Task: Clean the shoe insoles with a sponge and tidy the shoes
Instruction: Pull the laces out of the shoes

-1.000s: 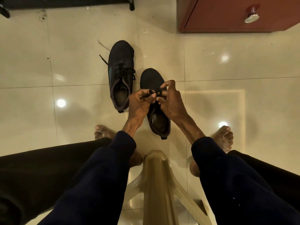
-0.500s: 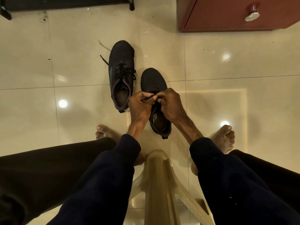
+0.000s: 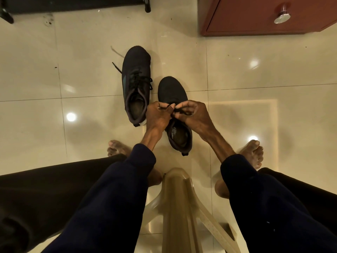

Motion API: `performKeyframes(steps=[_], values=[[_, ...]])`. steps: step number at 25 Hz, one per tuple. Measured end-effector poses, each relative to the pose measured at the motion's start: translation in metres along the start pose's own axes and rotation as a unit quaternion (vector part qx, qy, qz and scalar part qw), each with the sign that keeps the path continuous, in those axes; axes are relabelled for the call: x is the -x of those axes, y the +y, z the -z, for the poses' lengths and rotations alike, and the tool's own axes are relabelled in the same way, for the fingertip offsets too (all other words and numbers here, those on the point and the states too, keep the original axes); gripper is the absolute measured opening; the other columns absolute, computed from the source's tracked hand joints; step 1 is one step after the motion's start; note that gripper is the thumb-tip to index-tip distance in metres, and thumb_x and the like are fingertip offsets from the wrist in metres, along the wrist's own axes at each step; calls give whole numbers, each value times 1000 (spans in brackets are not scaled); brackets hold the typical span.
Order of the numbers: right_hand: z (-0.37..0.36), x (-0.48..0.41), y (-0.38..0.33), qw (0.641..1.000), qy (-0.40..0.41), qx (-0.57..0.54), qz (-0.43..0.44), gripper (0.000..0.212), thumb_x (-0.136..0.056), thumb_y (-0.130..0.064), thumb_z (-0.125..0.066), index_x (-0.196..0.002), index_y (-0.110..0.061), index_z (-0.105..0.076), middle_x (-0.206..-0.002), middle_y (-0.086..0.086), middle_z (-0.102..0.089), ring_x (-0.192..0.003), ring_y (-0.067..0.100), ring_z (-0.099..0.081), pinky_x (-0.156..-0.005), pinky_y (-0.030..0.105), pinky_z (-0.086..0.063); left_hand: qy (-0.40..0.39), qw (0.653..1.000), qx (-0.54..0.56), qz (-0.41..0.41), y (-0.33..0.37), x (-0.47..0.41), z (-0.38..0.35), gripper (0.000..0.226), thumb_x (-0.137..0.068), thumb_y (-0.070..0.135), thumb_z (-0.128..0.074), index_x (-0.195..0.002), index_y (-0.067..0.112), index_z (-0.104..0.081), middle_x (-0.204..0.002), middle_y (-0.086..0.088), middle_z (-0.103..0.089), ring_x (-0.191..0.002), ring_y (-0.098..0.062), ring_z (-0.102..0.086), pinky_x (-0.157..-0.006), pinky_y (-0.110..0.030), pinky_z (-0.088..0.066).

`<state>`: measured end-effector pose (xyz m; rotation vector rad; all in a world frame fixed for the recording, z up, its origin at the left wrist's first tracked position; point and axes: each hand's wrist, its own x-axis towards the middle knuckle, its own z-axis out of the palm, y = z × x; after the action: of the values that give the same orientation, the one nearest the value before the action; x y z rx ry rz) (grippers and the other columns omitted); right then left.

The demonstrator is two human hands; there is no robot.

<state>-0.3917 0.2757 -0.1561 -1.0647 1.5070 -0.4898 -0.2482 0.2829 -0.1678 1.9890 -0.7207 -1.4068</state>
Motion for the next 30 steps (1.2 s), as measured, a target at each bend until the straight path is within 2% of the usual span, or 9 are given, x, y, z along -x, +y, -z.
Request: performKeyframes(steps=[4, 9, 13, 16, 18, 21, 25, 27, 30], values=[[-8, 1, 2, 994, 47, 76, 55, 21, -81, -8, -84, -100, -12, -75, -88, -7, -72, -79, -6, -67, -74, 6, -51, -8, 999, 37, 22, 0, 2, 0, 11, -93, 16, -75, -93, 5, -79, -81, -10, -76, -66, -12, -73, -62, -21, -57], [-10, 8, 3, 982, 101, 104, 119, 9, -86, -18, -80, -94, -16, -77, -89, -14, -68, -86, -5, -63, -81, 18, -55, 12, 996, 62, 61, 1, 3, 4, 17, -92, 15, -76, -76, 12, -74, -72, -2, -73, -61, -8, -70, -61, -16, -55], [-2, 18, 10, 977, 179, 75, 91, 9, -84, -18, -80, -88, -24, -76, -96, -9, -66, -96, 6, -62, -79, 25, -54, 51, 988, 81, 124, -5, -4, 13, 26, -90, 14, -78, -66, 11, -68, -76, -8, -75, -80, -25, -76, -80, -39, -63], [16, 28, 25, 975, 213, 50, 37, 8, -84, -16, -81, -89, -21, -76, -97, -3, -71, -93, 9, -65, -77, 25, -55, 109, 983, 62, 132, -18, -9, 26, 26, -87, 14, -81, -66, 8, -66, -78, -16, -73, -82, -35, -75, -79, -46, -64], [21, 33, 34, 974, 219, 55, 1, 5, -86, -17, -80, -90, -18, -77, -95, -3, -74, -92, 10, -67, -82, 25, -55, 105, 986, 40, 120, -20, -2, 23, 26, -89, 15, -79, -67, 6, -69, -76, -17, -73, -76, -35, -75, -75, -44, -65], [18, 28, 29, 976, 215, 30, -14, 5, -86, -19, -80, -91, -18, -78, -92, -5, -76, -92, 11, -69, -89, 26, -56, 97, 993, 5, 60, -14, 11, 20, 21, -90, 22, -79, -72, 14, -74, -73, -6, -74, -71, -20, -74, -76, -41, -64], [23, 11, 5, 975, 209, 55, 41, 10, -89, -17, -77, -99, -17, -77, -100, -6, -74, -96, 6, -66, -80, 15, -54, 85, 995, -42, -26, -4, 15, 57, 24, -90, 39, -77, -88, 15, -77, -80, 0, -76, -71, -15, -74, -69, -35, -63], [16, 1, -11, 975, 197, 68, 79, 11, -90, -10, -73, -98, -17, -77, -97, -7, -73, -92, 2, -66, -77, 15, -53, 123, 991, -18, -56, 3, 11, 78, 21, -92, 33, -76, -96, 12, -77, -88, -3, -77, -73, -19, -76, -64, -32, -63], [-11, -21, -33, 980, 134, 100, 112, 14, -92, -4, -70, -98, -14, -78, -94, -7, -74, -88, -5, -65, -76, 7, -49, 185, 974, -40, -121, 14, -15, 101, 11, -94, 7, -68, -102, 8, -75, -101, -5, -76, -89, -19, -73, -63, -13, -54]])
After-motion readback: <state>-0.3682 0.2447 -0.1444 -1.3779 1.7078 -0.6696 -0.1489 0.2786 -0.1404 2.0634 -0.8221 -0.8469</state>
